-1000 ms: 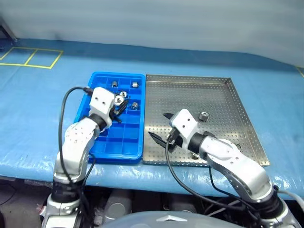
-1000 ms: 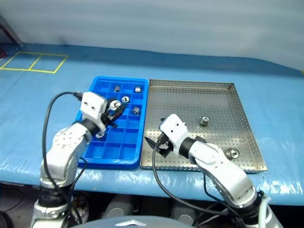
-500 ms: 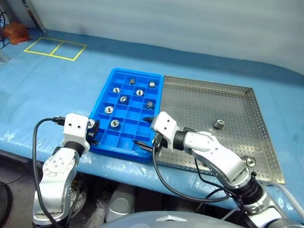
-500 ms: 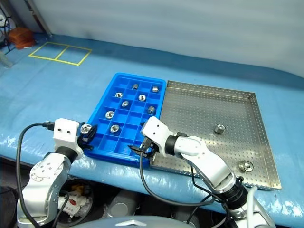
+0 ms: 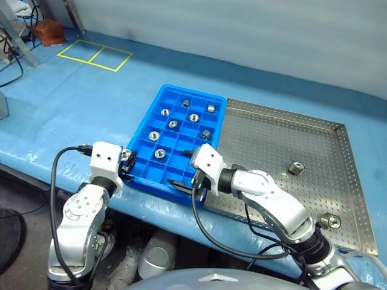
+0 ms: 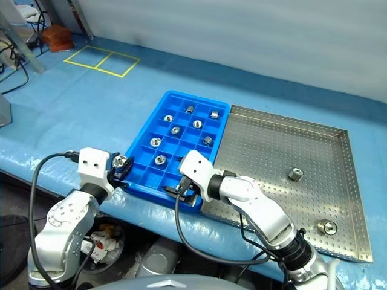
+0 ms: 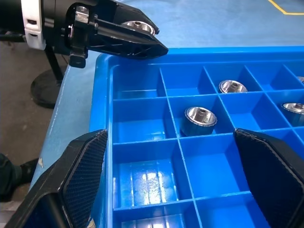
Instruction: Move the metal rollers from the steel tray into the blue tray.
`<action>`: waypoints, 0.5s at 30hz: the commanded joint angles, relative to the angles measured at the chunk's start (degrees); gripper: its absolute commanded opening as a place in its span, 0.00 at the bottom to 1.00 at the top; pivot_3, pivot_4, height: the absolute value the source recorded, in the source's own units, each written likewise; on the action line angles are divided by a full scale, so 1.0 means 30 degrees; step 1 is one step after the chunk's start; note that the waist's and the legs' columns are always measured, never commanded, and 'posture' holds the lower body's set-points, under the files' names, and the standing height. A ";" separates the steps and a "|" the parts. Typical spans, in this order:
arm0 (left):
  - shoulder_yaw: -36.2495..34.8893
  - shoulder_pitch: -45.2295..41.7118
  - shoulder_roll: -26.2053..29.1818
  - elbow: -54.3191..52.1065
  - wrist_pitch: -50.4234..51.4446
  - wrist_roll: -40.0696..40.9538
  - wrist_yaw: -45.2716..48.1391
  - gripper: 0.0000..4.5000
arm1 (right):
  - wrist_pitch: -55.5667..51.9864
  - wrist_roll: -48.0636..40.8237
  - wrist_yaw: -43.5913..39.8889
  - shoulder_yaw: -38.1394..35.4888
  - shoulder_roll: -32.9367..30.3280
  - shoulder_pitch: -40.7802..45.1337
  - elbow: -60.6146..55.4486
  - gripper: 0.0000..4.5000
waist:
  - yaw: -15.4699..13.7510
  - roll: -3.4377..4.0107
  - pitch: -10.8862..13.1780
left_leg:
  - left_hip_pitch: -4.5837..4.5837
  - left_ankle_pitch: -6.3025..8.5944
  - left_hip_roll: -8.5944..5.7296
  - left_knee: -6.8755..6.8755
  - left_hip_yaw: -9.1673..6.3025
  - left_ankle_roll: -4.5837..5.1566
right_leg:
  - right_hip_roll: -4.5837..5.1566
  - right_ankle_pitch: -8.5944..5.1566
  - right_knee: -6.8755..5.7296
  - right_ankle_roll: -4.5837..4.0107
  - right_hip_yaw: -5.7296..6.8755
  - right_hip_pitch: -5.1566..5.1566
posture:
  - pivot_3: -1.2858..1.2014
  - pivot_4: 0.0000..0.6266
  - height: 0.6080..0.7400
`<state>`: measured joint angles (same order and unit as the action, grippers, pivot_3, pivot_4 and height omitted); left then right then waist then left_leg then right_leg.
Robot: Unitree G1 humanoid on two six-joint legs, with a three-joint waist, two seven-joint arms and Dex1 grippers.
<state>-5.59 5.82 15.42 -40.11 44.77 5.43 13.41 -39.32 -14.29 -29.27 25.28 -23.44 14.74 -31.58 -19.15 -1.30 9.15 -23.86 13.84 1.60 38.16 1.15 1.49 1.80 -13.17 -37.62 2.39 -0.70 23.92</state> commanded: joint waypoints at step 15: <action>0.0148 -0.0427 0.0502 0.0069 0.1773 0.1166 0.0183 0.82 | -0.0257 0.0186 0.0487 -0.0673 0.0306 -0.0293 -0.1359 1.00 | 0.0207 0.0029 -0.0018 | 0.0018 0.0009 0.0008 -0.0020 0.0004 -0.0016 | -0.0034 -0.0032 -0.0003 -0.0048 0.0025 -0.0007 | 0.67 0.24 1.00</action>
<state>-4.18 4.74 16.66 -38.87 49.21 8.04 13.94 -40.43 -13.85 -27.91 24.27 -22.77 13.68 -32.80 -18.53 -1.21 9.10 -23.80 13.87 1.63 38.10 1.16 1.44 1.70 -13.27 -37.63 2.24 -0.61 23.90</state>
